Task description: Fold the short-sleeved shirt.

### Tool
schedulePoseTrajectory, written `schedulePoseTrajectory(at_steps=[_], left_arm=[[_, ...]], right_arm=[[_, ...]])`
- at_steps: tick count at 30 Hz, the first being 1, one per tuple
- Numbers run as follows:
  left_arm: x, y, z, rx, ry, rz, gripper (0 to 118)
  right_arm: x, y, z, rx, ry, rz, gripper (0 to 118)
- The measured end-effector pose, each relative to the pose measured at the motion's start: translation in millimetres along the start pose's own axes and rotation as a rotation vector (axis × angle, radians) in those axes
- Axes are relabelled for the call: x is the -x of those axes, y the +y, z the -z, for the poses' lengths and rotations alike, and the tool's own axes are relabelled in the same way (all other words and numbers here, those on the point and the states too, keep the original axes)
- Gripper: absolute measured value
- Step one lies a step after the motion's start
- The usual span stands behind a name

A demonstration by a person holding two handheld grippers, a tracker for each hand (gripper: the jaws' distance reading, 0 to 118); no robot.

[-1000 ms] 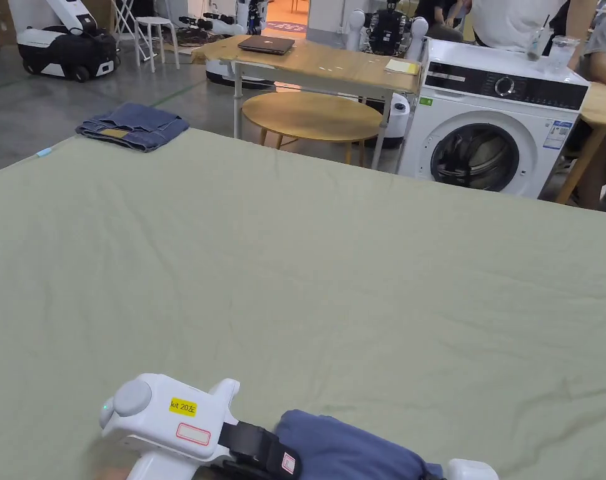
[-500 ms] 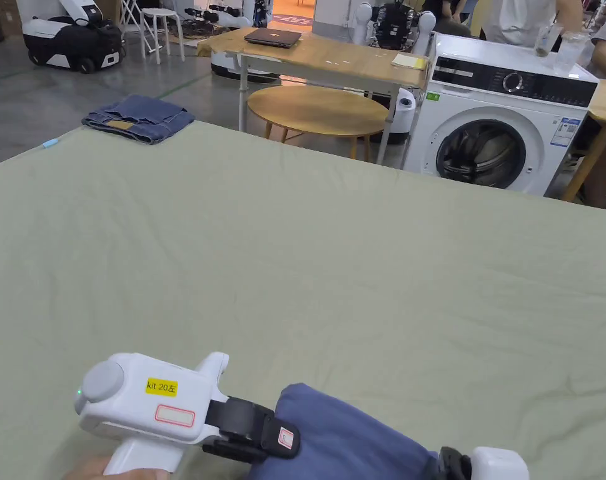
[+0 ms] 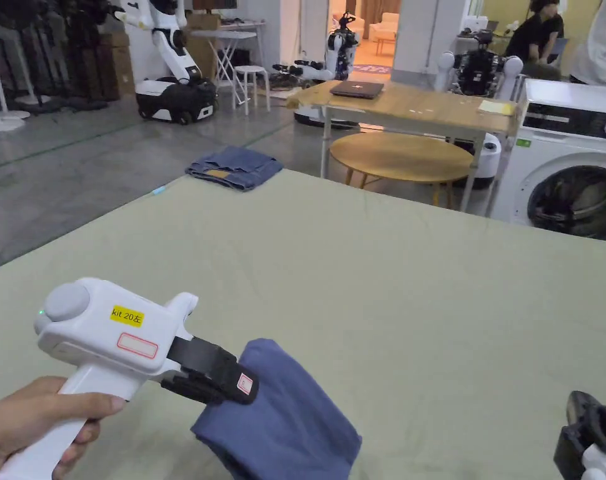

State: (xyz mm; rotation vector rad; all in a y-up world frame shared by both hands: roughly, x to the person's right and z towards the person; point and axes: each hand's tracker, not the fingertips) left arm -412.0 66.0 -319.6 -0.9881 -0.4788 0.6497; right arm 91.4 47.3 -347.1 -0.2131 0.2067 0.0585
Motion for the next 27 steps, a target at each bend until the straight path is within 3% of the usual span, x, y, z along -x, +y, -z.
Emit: schedulePoseTrajectory(at_steps=[11, 13, 19, 23, 27], left_arm=[[101, 44, -145, -0.067, 0.356, -0.113, 14], [121, 52, -152, -0.064, 0.463, -0.153, 14], [161, 52, -142, -0.049, 0.505, -0.236, 14], [174, 51, -139, -0.036, 0.546, -0.289, 38], [174, 48, -148, -0.015, 0.63, -0.292, 44]], right_arm=[[11, 6, 19, 0.017, 0.015, -0.003, 0], [11, 2, 20, 0.034, 0.01, -0.006, 0], [6, -10, 25, 0.082, -0.004, -0.001, 0], [4, -14, 27, 0.101, -0.011, -0.008, 0], [2, -14, 26, 0.106, -0.015, -0.009, 0]])
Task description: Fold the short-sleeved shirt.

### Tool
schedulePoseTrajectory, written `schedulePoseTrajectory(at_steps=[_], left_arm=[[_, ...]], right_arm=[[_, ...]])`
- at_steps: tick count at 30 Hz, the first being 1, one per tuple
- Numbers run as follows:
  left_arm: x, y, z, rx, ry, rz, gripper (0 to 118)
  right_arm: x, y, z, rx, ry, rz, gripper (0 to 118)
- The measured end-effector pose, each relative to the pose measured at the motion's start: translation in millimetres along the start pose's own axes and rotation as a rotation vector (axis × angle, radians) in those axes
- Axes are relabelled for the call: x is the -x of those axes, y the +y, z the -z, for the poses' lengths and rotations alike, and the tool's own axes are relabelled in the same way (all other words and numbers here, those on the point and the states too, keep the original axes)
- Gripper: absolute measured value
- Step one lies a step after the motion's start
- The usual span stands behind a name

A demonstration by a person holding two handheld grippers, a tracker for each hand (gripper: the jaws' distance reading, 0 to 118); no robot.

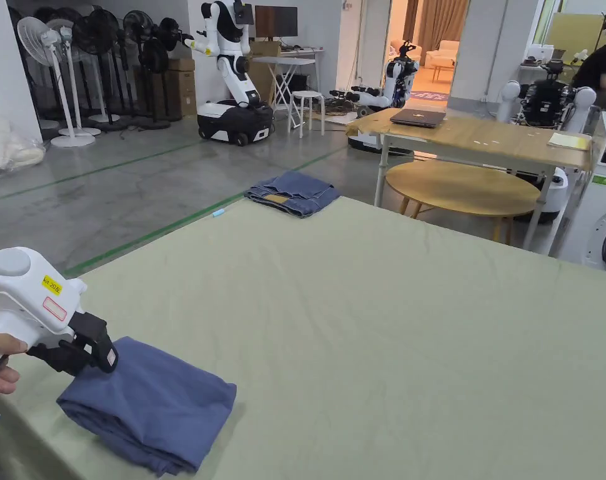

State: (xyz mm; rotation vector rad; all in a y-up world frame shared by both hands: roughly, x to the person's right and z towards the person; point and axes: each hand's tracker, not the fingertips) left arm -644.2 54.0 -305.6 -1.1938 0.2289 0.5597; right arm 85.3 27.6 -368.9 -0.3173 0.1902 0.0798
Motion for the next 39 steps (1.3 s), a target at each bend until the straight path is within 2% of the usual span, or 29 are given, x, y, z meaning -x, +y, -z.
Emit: schedulePoseTrajectory(at_steps=[4, 9, 16, 19, 25, 27, 29, 32, 33, 35, 39], left_arm=[[1, -3, -18, -0.051, 0.076, 0.024, 47], [-22, -19, -24, -0.187, -0.032, 0.027, 47], [-121, -79, 19, -0.276, -0.326, 0.133, 47], [-177, -104, 42, -0.275, -0.493, 0.154, 47], [-288, -142, 71, -0.282, -0.737, 0.249, 47], [-320, -153, 79, -0.286, -0.832, 0.252, 40], [-348, -158, 84, -0.288, -0.87, 0.263, 38], [-384, -172, 82, -0.387, -0.823, 0.296, 19], [-394, -175, 81, -0.44, -0.773, 0.335, 14], [-418, -194, 73, -0.587, -0.58, 0.466, 3], [-450, -232, 69, -0.811, -0.398, 0.615, 0]], right_arm=[[-1, -1, 0, 0.002, 0.004, 0.002, 0], [-4, -4, 0, 0.006, 0.009, 0.013, 0], [-23, -5, -6, 0.001, -0.009, 0.034, 0], [-34, -5, -11, 0.001, -0.023, 0.044, 0], [-58, -3, -28, -0.028, -0.078, 0.076, 0], [-65, -2, -33, -0.049, -0.1, 0.092, 0], [-70, 0, -37, -0.069, -0.126, 0.105, 0], [-75, 2, -41, -0.09, -0.157, 0.11, 0], [-76, 3, -43, -0.095, -0.165, 0.113, 0], [-78, 4, -46, -0.108, -0.169, 0.126, 0], [-78, 3, -48, -0.121, -0.188, 0.123, 0]])
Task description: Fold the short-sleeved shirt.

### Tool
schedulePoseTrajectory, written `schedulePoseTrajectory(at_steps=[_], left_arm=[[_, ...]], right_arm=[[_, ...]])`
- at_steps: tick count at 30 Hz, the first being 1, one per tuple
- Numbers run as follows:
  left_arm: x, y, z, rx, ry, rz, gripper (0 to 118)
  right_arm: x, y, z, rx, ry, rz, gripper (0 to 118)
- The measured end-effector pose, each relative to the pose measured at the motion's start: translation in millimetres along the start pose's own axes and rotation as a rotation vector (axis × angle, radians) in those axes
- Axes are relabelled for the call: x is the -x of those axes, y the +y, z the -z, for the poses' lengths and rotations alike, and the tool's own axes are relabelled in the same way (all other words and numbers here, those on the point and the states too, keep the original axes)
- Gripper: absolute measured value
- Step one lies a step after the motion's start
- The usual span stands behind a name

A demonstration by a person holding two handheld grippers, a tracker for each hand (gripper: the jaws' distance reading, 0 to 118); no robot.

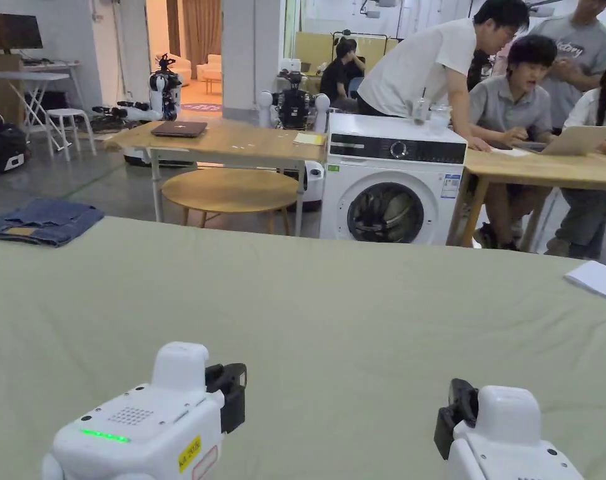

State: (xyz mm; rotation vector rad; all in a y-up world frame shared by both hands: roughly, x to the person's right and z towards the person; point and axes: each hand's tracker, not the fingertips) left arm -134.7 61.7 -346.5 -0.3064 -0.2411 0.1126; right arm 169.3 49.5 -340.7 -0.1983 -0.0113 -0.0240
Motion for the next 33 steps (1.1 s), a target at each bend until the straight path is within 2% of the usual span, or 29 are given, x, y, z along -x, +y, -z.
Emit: schedulePoseTrajectory(at_steps=[4, 8, 14, 29, 30, 31, 32, 33], left_arm=[[-22, -10, -9, -0.145, 0.084, 0.103, 0], [-31, -17, -12, -0.206, 0.155, 0.175, 0], [-21, -28, -12, -0.24, 0.201, 0.083, 0], [9, -19, -23, -0.24, 0.286, 0.045, 0], [12, -17, -22, -0.236, 0.284, 0.042, 5], [12, -16, -22, -0.23, 0.286, 0.039, 13], [14, -15, -22, -0.22, 0.283, 0.036, 31], [15, -14, -21, -0.207, 0.27, 0.03, 46]], right_arm=[[1, -1, -3, -0.019, -0.012, 0.01, 0], [2, -2, -5, -0.03, -0.018, 0.022, 0], [10, -4, -5, -0.045, -0.031, -0.009, 0], [31, 0, 0, -0.067, 0.004, -0.03, 0], [33, 0, 0, -0.067, 0.001, -0.036, 2], [34, 0, 0, -0.068, -0.004, -0.041, 12], [34, 0, 0, -0.068, -0.003, -0.041, 34], [34, 0, 1, -0.068, 0.004, -0.039, 51]])
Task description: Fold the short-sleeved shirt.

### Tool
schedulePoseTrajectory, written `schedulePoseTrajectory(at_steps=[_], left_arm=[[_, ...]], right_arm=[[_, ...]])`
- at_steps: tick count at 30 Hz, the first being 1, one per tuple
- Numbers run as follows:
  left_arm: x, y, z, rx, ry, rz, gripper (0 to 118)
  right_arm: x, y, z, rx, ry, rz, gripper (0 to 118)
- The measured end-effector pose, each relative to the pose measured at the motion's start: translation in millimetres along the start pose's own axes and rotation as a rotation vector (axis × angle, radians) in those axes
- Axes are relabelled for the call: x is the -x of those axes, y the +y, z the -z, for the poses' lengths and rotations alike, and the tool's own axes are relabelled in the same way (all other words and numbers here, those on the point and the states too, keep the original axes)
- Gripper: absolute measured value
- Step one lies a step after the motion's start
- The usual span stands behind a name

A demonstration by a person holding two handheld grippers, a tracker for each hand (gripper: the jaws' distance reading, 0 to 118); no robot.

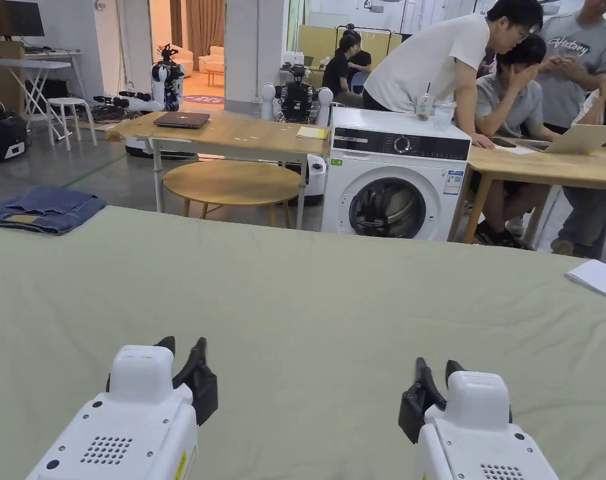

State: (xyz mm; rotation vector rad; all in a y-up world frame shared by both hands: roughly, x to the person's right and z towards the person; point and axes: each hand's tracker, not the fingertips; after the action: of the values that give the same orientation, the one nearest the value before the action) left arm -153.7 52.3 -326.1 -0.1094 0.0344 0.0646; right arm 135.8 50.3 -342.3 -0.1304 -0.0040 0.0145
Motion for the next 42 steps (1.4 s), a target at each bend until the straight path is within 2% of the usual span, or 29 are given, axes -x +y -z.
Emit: schedulePoseTrajectory(at_steps=[1, 3, 4, 5, 6, 12, 17, 19, 21, 24, 27, 33, 42], left_arm=[[2, 1, 4, 0.017, -0.008, -0.007, 54], [3, 0, 4, 0.016, -0.009, -0.006, 54], [2, 0, 3, 0.013, -0.003, -0.001, 54], [3, 0, 4, 0.01, 0.01, 0.009, 54], [3, 0, 3, 0.002, 0.015, 0.014, 54], [-1, 0, -5, -0.042, 0.049, 0.06, 54], [-5, -2, -3, -0.041, 0.108, 0.114, 54], [-4, -3, -4, -0.038, 0.099, 0.109, 54], [0, -3, -4, -0.031, 0.067, 0.092, 54], [-1, -2, -6, -0.025, 0.051, 0.081, 54], [-1, -1, -7, -0.024, 0.03, 0.066, 54], [0, -2, -1, -0.012, 0.021, 0.053, 54], [3, -2, 2, -0.007, 0.035, 0.042, 54]], right_arm=[[0, 0, 1, 0.007, 0.013, 0.01, 61], [0, 2, 4, 0.024, 0.015, 0.022, 71], [0, 1, 5, 0.028, 0.009, 0.02, 78], [1, 1, 6, 0.03, -0.008, 0.009, 90], [2, 1, 7, 0.035, -0.024, -0.002, 94], [-1, 0, 9, 0.052, -0.038, 0.003, 94], [-8, 3, 9, 0.067, 0.0, 0.065, 94], [-12, 3, 9, 0.074, 0.034, 0.112, 94], [-13, 4, 9, 0.079, 0.045, 0.125, 94], [-9, 5, 13, 0.097, -0.001, 0.104, 94], [-8, 5, 15, 0.094, -0.002, 0.102, 94], [-6, 8, 20, 0.12, -0.047, 0.143, 94], [-10, 18, 21, 0.127, 0.002, 0.18, 94]])
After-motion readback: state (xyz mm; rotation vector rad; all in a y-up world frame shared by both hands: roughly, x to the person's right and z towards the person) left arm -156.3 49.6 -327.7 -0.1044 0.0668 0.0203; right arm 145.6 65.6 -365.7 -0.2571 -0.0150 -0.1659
